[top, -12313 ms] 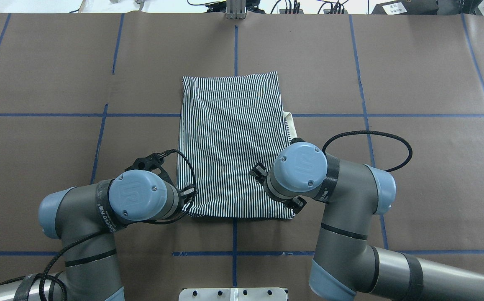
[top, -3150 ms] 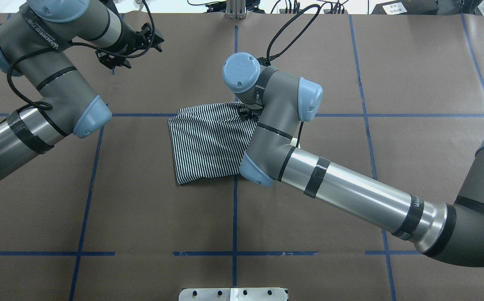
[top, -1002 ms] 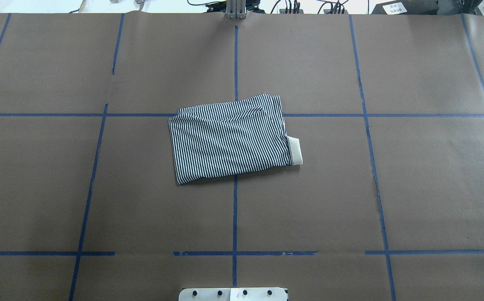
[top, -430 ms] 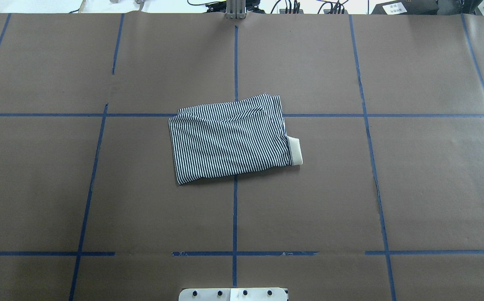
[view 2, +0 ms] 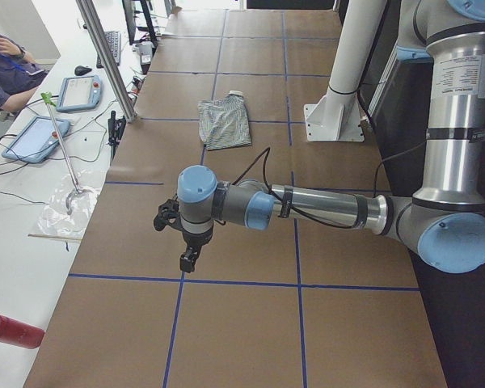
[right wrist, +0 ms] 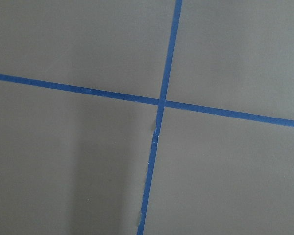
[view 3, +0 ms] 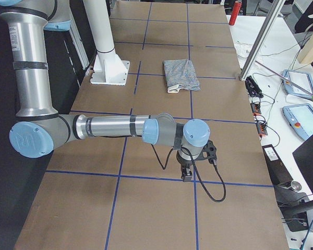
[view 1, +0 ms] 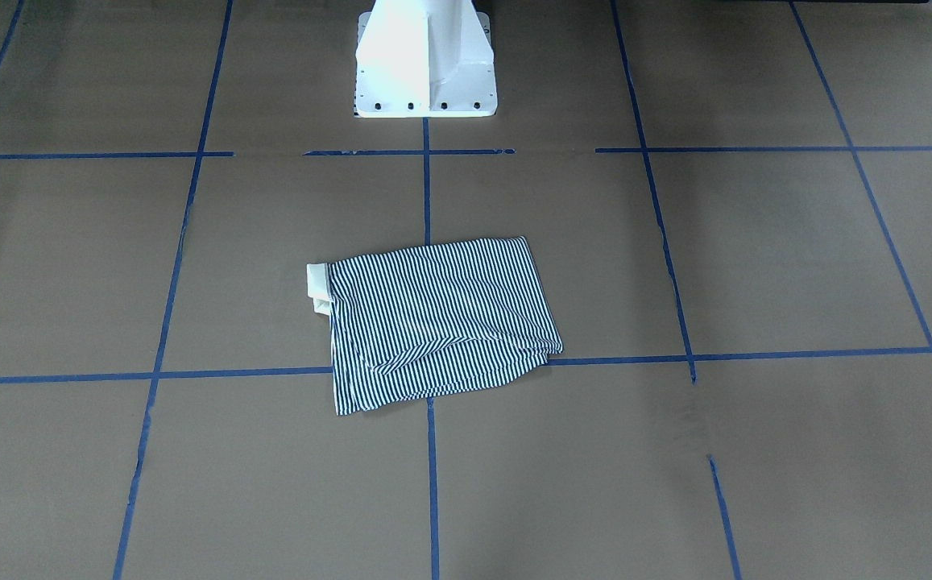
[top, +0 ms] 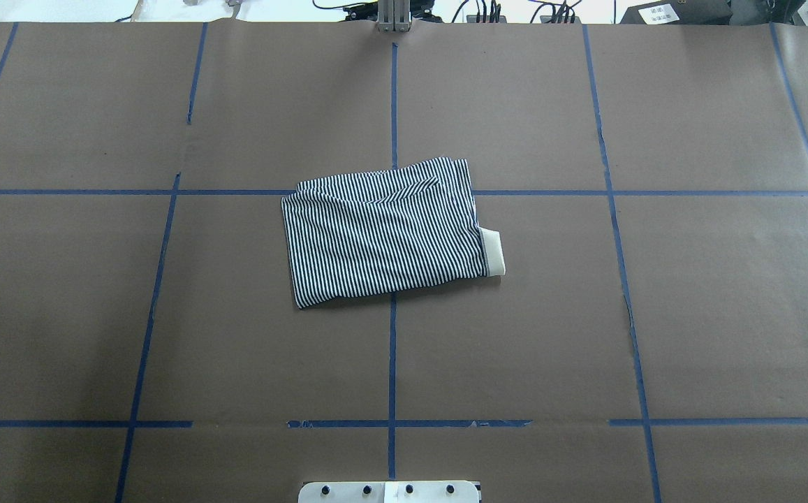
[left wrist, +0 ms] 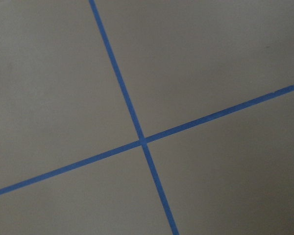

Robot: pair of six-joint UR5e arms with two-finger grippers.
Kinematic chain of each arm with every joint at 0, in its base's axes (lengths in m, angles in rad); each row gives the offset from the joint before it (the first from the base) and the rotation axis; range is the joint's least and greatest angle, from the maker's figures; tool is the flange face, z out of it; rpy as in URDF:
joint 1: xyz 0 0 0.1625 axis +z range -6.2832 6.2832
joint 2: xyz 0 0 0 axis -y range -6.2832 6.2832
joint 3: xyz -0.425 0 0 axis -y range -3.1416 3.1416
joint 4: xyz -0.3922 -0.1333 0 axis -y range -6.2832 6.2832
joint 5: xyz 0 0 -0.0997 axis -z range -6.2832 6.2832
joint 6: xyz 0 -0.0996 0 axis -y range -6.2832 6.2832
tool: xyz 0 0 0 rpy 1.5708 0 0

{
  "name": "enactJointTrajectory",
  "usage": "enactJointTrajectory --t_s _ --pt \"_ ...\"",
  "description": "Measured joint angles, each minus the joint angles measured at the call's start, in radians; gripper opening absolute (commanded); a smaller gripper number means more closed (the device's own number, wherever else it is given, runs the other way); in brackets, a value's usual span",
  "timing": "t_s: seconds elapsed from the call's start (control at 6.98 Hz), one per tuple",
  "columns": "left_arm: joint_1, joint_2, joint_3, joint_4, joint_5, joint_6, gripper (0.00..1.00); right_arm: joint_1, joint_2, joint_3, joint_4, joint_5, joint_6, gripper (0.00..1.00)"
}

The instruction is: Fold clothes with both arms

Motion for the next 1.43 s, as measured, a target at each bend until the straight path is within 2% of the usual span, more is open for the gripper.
enactJointTrajectory --t_s 0.86,1.43 --pt "-0.031 0.011 0.035 0.021 -0.005 0.030 1.00 -0.001 -0.010 -0.001 0.009 0.000 0.018 1.00" --pt "-0.030 0.010 0.040 0.017 -0.003 0.029 1.00 -0.028 -0.011 0.000 0.083 -0.016 0.129 1.00"
